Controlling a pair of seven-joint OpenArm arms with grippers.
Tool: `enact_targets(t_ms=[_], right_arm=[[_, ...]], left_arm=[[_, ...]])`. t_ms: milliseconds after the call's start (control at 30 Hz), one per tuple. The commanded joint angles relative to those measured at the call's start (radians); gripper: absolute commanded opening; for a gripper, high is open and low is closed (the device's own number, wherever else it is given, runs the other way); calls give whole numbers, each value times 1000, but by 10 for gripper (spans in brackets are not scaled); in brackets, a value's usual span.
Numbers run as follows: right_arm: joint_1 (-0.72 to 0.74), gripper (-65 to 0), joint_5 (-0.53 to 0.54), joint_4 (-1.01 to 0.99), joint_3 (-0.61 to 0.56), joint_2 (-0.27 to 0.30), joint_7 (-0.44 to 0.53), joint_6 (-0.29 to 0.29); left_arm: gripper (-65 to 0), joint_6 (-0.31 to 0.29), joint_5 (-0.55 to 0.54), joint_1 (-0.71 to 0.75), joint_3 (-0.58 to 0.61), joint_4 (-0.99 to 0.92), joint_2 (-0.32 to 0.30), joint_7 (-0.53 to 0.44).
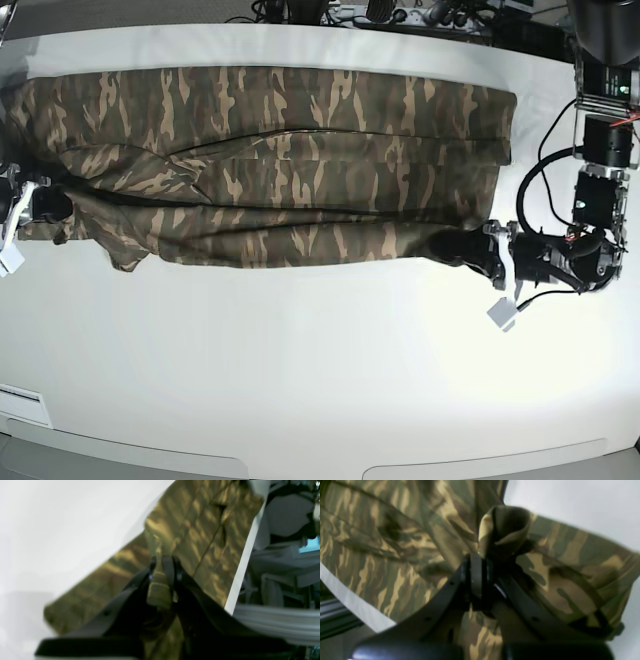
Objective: Fold the T-shirt properly
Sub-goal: 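Lift the hem with both grippers and fold it over toward the collar, then lower the folded hem onto the shirt, holding with both grippers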
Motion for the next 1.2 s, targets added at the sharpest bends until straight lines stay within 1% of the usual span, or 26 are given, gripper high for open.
enact_targets(t_ms=[0, 100, 233, 400, 433, 600, 700, 867, 900, 1000, 1033, 1067, 1100, 1133, 1167], right_arm=[[14, -650, 17, 12, 11, 48, 8, 2], [12, -650, 17, 12, 11, 68, 8, 2], [12, -650, 17, 12, 11, 90, 15, 2], [11, -650, 17, 12, 11, 89, 14, 2], [6, -650, 18, 12, 11, 87, 14, 2], [-49, -650, 8, 12, 11, 78, 7, 2], [-79, -650, -17, 12, 11, 78, 16, 2], [-79, -650, -17, 12, 11, 78, 15, 2], [-80, -593, -17, 12, 11, 78, 14, 2], [-79, -353, -15, 12, 11, 78, 16, 2], [-79, -300, -6, 12, 11, 78, 17, 2], [-78, -283, -4, 12, 11, 79, 27, 2], [-76, -284, -5, 12, 11, 78, 42, 2], [-76, -284, -5, 12, 11, 79, 58, 2], [-76, -284, -5, 12, 11, 78, 72, 2]], left_arm=[[-650, -16, -24, -22, -10, 13, -40, 3], [-650, -31, -24, -3, -10, 13, -92, 3], [-650, -31, -24, 5, -10, 12, -132, 3], [-650, -24, -24, 12, -10, 12, -131, 3], [-650, -14, -24, 20, -10, 13, -132, 3], [-650, -14, -24, 91, -10, 13, -132, 3], [-650, -14, -24, 128, -10, 13, -132, 3], [-650, -14, -24, 156, -10, 12, -132, 3], [-642, -14, -24, 159, -10, 12, -132, 3], [-415, -14, -24, 161, -10, 11, -132, 3], [-351, -9, -24, 161, -10, 11, -132, 3], [-308, 8, -24, 164, -10, 11, -132, 3], [-287, 29, -24, 165, -10, 11, -132, 3], [-283, 47, -24, 169, -10, 11, -132, 3], [-283, 51, -24, 173, -10, 11, -131, 3]])
